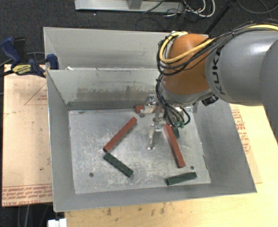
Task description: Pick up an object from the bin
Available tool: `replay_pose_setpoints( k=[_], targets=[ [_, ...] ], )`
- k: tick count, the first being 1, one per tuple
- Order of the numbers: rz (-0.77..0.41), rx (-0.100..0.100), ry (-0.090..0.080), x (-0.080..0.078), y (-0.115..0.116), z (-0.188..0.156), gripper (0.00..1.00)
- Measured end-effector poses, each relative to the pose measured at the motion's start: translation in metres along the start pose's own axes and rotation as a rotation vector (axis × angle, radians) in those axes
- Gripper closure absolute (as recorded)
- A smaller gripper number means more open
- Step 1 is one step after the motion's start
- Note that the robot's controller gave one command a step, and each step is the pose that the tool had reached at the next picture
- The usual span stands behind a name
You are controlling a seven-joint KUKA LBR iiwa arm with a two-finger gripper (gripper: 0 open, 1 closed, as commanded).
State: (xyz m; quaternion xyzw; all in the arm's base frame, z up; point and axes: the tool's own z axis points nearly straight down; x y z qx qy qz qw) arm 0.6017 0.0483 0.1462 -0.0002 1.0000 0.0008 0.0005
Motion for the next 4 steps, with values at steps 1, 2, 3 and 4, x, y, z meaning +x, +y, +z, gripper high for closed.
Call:
replay_pose_setpoints(
  k=[1,2,3,4],
  targets=[
    [-0.115,0.0,-0.006,-0.025,0.049,0.04,0.0],
    [-0.352,0.0,0.0,-0.033,0.083,0.024,0.0],
    [-0.344,-0.001,-0.004,-0.044,0.087,0.025,0.0],
    [-0.546,0.0,-0.001,-0.036,0.08,0.065,0.0]
  ],
)
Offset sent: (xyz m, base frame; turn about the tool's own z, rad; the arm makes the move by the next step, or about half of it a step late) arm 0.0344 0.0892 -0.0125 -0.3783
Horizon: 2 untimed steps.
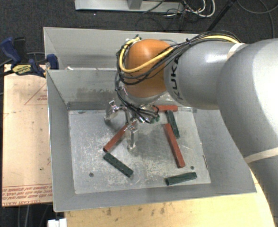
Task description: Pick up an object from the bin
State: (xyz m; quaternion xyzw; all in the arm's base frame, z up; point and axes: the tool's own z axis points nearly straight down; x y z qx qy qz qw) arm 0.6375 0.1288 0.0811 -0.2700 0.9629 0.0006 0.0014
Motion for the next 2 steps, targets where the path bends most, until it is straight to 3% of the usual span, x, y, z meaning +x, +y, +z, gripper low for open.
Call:
replay_pose_setpoints(
  k=[1,2],
  targets=[
    [0.027,0.002,-0.017,-0.0061,-0.0055,0.0043,1.0],
    [0.027,0.002,-0.017,-0.0061,-0.0055,0.0043,1.0]
  ],
)
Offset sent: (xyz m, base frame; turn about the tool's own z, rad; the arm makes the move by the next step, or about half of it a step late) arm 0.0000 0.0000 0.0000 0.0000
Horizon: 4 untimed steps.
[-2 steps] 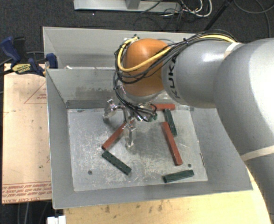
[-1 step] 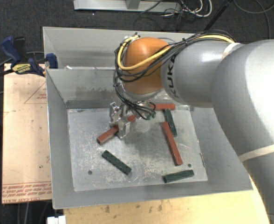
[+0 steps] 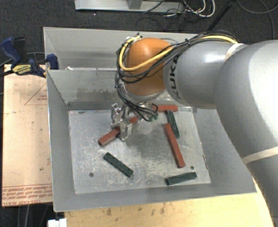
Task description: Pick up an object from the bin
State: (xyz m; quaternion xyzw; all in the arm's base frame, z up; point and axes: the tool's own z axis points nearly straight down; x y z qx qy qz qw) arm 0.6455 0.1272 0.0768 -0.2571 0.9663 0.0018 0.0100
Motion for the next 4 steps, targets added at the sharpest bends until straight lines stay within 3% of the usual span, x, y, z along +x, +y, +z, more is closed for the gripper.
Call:
replay_pose_setpoints(
  k=[2,3,4],
  targets=[
    [0.0,-0.002,0.011,0.001,0.001,-0.004,1.0],
    [0.0,-0.005,0.023,0.004,0.001,-0.021,1.0],
    [0.0,-0.005,0.022,0.003,0.001,-0.044,1.0]
  ],
)
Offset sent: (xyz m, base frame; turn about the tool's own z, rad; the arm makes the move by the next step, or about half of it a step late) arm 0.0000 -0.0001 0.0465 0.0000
